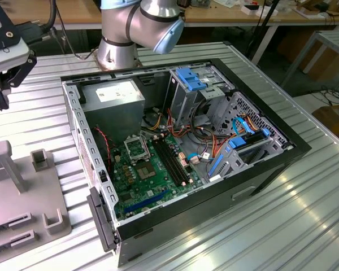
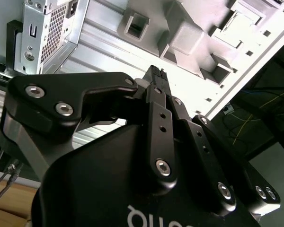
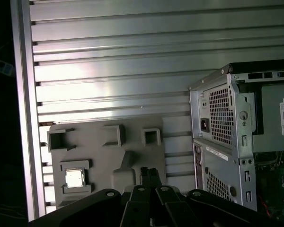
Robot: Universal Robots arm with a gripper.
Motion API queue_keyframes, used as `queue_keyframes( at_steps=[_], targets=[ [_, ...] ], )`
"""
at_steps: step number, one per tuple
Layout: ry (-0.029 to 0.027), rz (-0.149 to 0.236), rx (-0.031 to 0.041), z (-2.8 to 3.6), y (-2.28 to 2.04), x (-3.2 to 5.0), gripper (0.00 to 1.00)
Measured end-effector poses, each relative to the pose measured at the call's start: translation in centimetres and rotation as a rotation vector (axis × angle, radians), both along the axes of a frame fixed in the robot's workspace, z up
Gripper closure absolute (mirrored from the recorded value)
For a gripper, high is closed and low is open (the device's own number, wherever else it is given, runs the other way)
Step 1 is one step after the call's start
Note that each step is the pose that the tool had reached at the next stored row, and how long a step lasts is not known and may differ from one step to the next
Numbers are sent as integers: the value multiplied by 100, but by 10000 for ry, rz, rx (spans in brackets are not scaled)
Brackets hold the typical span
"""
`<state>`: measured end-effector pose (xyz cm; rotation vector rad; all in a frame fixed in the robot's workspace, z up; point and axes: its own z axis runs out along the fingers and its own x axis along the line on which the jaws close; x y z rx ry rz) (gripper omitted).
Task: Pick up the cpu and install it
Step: 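Reach for the cpu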
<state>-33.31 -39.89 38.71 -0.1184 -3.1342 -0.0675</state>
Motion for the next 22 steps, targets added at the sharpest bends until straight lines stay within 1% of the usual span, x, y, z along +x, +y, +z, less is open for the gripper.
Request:
queue_keyframes(
  at_steps=[3,8,15,18,22],
  targets=[
    [6,0,0,-2,0,-42,89],
    [18,2,0,-3,0,-87,89],
    [18,0,0,-3,0,-91,89],
    [17,-1,0,-3,0,-110,89],
    [18,1,0,-3,0,-167,89]
  ],
)
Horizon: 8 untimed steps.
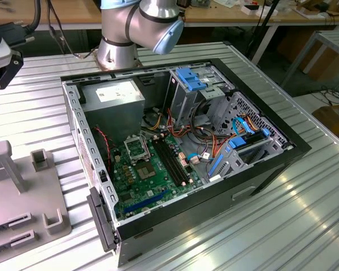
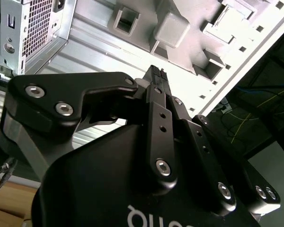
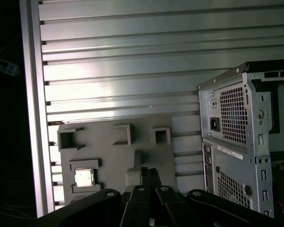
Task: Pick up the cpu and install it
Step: 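Reach for the cpu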
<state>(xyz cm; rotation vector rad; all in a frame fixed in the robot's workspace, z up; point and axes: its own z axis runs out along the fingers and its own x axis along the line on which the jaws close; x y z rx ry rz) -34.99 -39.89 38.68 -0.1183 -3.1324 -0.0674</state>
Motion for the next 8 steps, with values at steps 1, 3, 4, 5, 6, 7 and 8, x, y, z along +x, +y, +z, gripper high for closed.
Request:
queue_keyframes(
  at_steps=[1,3,4,5,6,7,8],
  targets=[
    [0,0,0,0,0,-23,89],
    [0,-1,0,-1,0,-57,89],
    [0,-1,0,-1,0,-70,89],
    [0,-1,-1,-1,0,-84,89],
    [0,-1,0,-2,0,-95,89],
    [0,-1,0,-2,0,-113,89],
    [0,-1,0,-4,0,-140,89]
  ],
)
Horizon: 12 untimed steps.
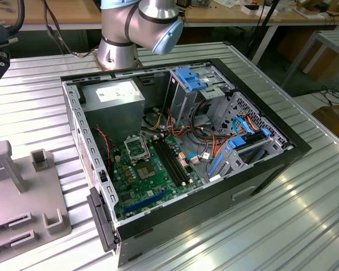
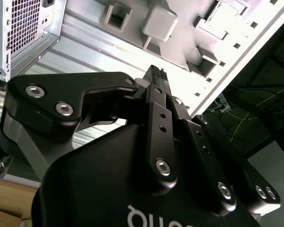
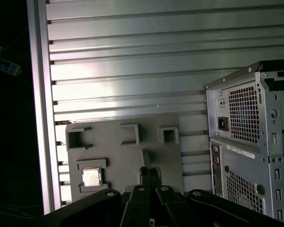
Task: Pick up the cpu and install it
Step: 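Reach for the cpu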
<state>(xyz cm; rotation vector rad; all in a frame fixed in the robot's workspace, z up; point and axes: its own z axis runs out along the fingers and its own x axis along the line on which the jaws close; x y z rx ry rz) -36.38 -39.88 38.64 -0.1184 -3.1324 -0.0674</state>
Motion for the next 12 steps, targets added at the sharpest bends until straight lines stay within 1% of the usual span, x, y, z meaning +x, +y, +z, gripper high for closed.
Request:
queue_keyframes(
  at_steps=[12],
  targets=[
    [7,1,0,-4,0,-122,89]
  ],
)
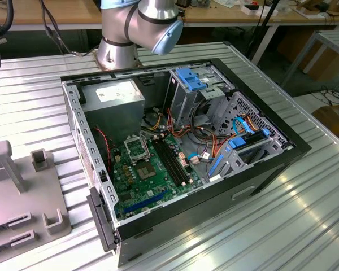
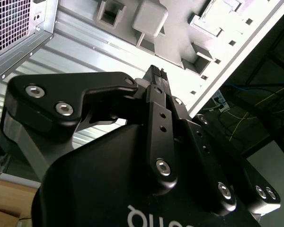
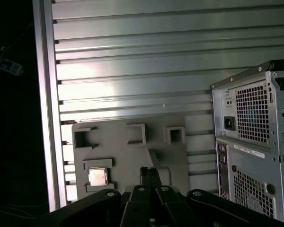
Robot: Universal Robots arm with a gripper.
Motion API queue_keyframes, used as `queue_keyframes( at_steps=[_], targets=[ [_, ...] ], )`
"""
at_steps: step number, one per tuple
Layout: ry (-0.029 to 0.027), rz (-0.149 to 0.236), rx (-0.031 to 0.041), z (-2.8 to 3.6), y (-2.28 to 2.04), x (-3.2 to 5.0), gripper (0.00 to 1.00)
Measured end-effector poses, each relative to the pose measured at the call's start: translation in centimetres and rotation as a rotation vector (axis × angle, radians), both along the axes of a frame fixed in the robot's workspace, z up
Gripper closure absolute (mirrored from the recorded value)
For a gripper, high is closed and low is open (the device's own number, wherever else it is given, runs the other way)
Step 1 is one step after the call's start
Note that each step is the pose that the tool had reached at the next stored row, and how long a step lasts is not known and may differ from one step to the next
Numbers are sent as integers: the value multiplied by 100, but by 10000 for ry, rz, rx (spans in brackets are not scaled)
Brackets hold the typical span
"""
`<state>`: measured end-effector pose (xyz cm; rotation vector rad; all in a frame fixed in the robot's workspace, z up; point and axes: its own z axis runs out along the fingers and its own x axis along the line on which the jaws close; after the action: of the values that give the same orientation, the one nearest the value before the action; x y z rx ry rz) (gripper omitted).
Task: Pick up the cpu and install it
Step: 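Reach for the cpu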
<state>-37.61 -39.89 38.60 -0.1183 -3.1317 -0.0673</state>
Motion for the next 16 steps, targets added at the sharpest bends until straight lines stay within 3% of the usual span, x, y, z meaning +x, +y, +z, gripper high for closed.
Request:
queue_keyframes(
  at_steps=[7,16],
  targets=[
    [4,-1,0,-3,0,-85,89],
    [4,0,0,-4,0,-97,89]
  ],
)
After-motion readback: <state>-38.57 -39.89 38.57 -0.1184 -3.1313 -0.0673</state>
